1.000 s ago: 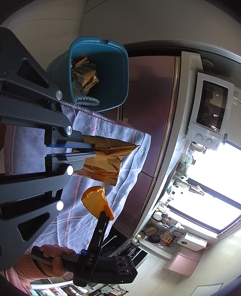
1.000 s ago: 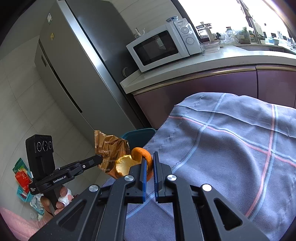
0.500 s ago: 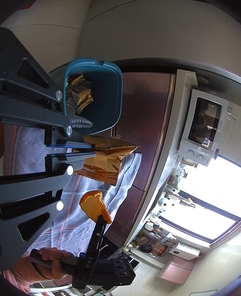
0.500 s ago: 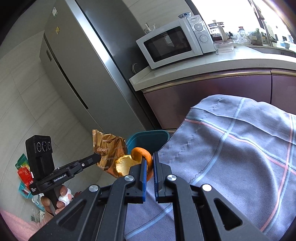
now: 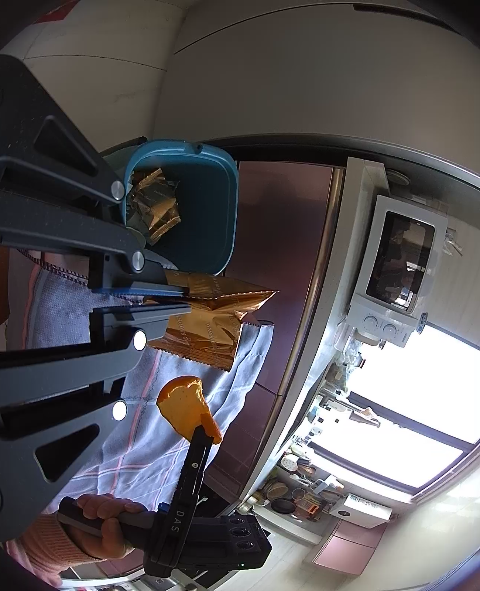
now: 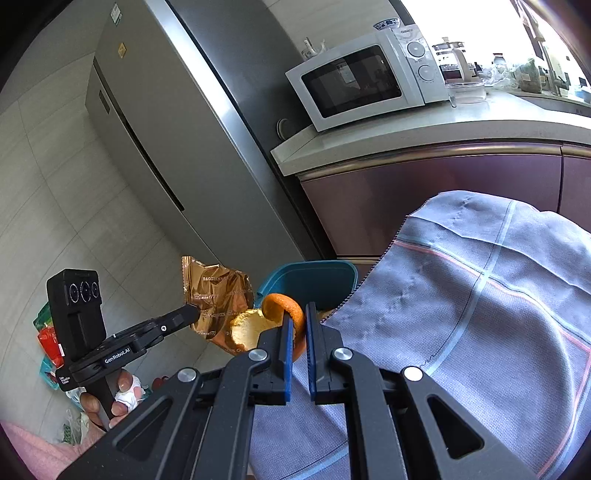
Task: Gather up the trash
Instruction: 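Lift the gold wrapper and orange peel and carry both toward the teal bin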
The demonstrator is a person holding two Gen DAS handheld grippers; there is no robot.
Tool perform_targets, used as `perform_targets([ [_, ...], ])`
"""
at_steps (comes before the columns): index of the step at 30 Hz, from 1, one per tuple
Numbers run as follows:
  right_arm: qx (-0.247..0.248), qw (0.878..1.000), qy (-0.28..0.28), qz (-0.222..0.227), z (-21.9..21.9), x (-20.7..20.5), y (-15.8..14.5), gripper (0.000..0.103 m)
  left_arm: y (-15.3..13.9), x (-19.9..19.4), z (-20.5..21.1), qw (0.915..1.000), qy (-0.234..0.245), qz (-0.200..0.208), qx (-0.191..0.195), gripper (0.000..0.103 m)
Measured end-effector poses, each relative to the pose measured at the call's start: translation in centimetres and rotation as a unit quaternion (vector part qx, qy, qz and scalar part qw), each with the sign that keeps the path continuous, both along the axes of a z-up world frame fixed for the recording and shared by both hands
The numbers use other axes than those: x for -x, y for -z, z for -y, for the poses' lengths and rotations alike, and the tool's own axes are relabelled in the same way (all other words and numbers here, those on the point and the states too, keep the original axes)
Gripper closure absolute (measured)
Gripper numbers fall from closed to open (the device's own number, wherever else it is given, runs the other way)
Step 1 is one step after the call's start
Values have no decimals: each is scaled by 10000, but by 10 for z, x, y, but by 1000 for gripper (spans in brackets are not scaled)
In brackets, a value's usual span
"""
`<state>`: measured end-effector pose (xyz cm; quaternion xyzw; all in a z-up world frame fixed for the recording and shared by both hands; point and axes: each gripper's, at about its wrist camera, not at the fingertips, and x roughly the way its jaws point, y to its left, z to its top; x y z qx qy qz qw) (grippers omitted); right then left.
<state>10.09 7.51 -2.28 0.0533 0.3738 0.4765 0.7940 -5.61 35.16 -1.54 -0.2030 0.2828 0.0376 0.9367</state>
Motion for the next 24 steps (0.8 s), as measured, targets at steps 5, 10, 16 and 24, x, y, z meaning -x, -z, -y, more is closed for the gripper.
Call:
perform_targets([
  [5, -13, 10000, -38, -2, -5, 0, 0, 98, -1, 3, -2, 10000, -54, -3, -36, 99],
  [10, -3, 10000, -83, 19, -11, -1, 0, 98, -2, 7, -4, 9999, -98, -3, -41, 99],
  [16, -8, 9999, -127, 20, -16, -2, 0, 98, -3, 10, -3, 9998, -167, -25, -93, 99],
  [24, -3, 9999, -166, -6, -24, -5, 1, 98, -3, 12, -4, 9995, -253, -53, -162, 99],
])
